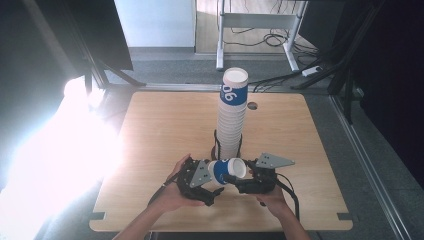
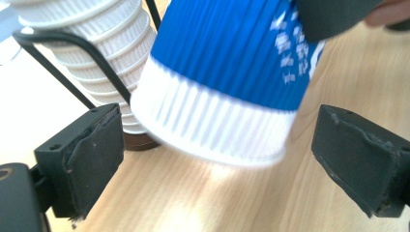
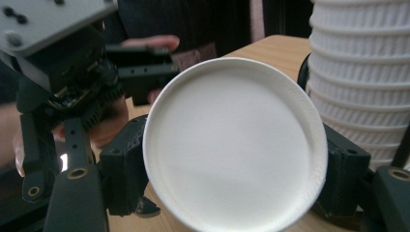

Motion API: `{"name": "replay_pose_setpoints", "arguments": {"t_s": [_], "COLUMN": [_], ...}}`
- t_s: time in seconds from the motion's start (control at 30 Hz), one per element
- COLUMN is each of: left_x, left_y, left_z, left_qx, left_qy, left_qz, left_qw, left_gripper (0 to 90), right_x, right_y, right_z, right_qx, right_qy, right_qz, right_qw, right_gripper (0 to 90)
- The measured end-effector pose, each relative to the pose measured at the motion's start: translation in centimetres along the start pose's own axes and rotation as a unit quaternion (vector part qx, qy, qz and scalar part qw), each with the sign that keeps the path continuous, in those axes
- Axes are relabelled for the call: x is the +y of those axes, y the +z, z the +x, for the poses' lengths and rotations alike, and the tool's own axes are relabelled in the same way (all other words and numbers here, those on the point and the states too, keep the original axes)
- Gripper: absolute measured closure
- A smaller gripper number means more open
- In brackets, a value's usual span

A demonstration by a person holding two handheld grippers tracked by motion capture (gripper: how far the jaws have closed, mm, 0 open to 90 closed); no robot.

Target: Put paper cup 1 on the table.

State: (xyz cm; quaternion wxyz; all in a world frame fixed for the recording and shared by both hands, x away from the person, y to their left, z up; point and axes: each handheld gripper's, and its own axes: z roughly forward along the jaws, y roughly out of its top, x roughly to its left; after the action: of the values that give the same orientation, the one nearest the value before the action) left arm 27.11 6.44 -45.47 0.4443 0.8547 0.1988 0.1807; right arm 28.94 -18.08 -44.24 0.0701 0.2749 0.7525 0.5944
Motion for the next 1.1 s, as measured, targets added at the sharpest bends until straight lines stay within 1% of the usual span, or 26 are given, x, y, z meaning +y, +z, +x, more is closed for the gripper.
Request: {"name": "replay_pose_setpoints", "arguments": {"t_s": [0.03,0.1,0.17,0.2,0.27,0.33,0.4,0.47,0.5,0.53,0.57,0.67,0.7,0.8,0.87,0.9,0.93,0.97,1.0,1.07,1.1], "left_x": [-0.3,-1.0,-1.5,-1.7,-1.8,-1.8,-1.7,-1.6,-1.5,-1.3,-1.3,-1.1,-1.0,-0.8,-0.4,-0.4,-0.3,-0.3,-0.3,-0.3,-0.4], "left_y": [0.1,0.2,0.4,0.5,0.6,0.5,0.6,0.6,0.6,0.7,0.7,0.7,0.8,1.0,1.1,1.1,1.2,1.3,1.3,1.3,1.3], "left_z": [0.1,0.2,0.5,0.6,0.9,1.1,1.2,1.2,1.2,1.1,1.1,1.1,1.1,1.2,1.1,1.1,1.0,1.0,1.0,1.2,1.1], "left_qx": [-0.004,-0.010,-0.026,-0.031,-0.041,-0.055,-0.062,-0.069,-0.073,-0.078,-0.078,-0.082,-0.082,-0.085,-0.091,-0.091,-0.088,-0.088,-0.088,-0.093,-0.092], "left_qy": [-0.012,-0.037,-0.061,-0.070,-0.079,-0.090,-0.096,-0.098,-0.096,-0.088,-0.088,-0.081,-0.077,-0.074,-0.065,-0.065,-0.060,-0.057,-0.057,-0.057,-0.056], "left_qz": [-0.006,-0.023,-0.038,-0.044,-0.059,-0.076,-0.088,-0.099,-0.103,-0.106,-0.106,-0.108,-0.107,-0.108,-0.109,-0.109,-0.108,-0.107,-0.107,-0.109,-0.110], "left_qw": [0.9999,0.9990,0.9971,0.9961,0.9943,0.9915,0.9895,0.9880,0.9873,0.9873,0.9873,0.9875,0.9878,0.9877,0.9877,0.9877,0.9885,0.9887,0.9887,0.9880,0.9880], "left_gripper": [5.2,5.3,5.4,5.1,4.9,5.0,5.1,5.1,5.1,4.8,4.7,4.6,4.4,4.6,4.8,5.1,5.1,6.9,7.6,8.4,8.9], "right_x": [0.1,0.1,0.2,0.2,0.2,0.2,0.2,0.2,0.2,0.2,0.2,0.2,0.2,0.1,0.1,0.1,0.0,0.0,0.0,0.0,0.0], "right_y": [-0.2,-0.3,-0.4,-0.5,-0.7,-0.8,-1.0,-1.1,-1.1,-1.1,-1.1,-1.0,-1.0,-0.9,-0.8,-0.8,-0.7,-0.7,-0.7,-0.9,-0.9], "right_z": [0.0,0.0,0.0,0.0,-0.1,-0.1,-0.2,-0.2,-0.2,-0.2,-0.2,-0.2,-0.1,-0.1,0.0,0.0,-0.1,-0.1,-0.1,-0.3,-0.4], "right_qx": [0.001,0.000,-0.001,-0.001,0.003,0.004,0.008,0.012,0.020,0.021,0.021,0.032,0.035,0.045,0.046,0.046,0.048,0.049,0.049,0.050,0.052], "right_qy": [-0.001,-0.002,0.001,0.003,0.006,0.008,0.010,0.014,0.016,0.016,0.016,0.015,0.016,0.016,0.016,0.016,0.016,0.018,0.018,0.019,0.022], "right_qz": [-0.005,-0.007,-0.012,-0.015,-0.020,-0.026,-0.032,-0.037,-0.038,-0.037,-0.037,-0.035,-0.036,-0.034,-0.031,-0.031,-0.030,-0.030,-0.030,-0.031,-0.032], "right_qw": [1.0000,1.0000,0.9999,0.9999,0.9998,0.9996,0.9994,0.9992,0.9989,0.9990,0.9990,0.9988,0.9986,0.9983,0.9983,0.9983,0.9983,0.9982,0.9982,0.9981,0.9979], "right_gripper": [26.7,26.7,26.7,26.7,26.7,26.7,26.7,26.7,26.7,26.7,26.7,26.7,26.7,26.7,26.7,26.7,26.7,26.7,26.7,26.7,26.6]}}
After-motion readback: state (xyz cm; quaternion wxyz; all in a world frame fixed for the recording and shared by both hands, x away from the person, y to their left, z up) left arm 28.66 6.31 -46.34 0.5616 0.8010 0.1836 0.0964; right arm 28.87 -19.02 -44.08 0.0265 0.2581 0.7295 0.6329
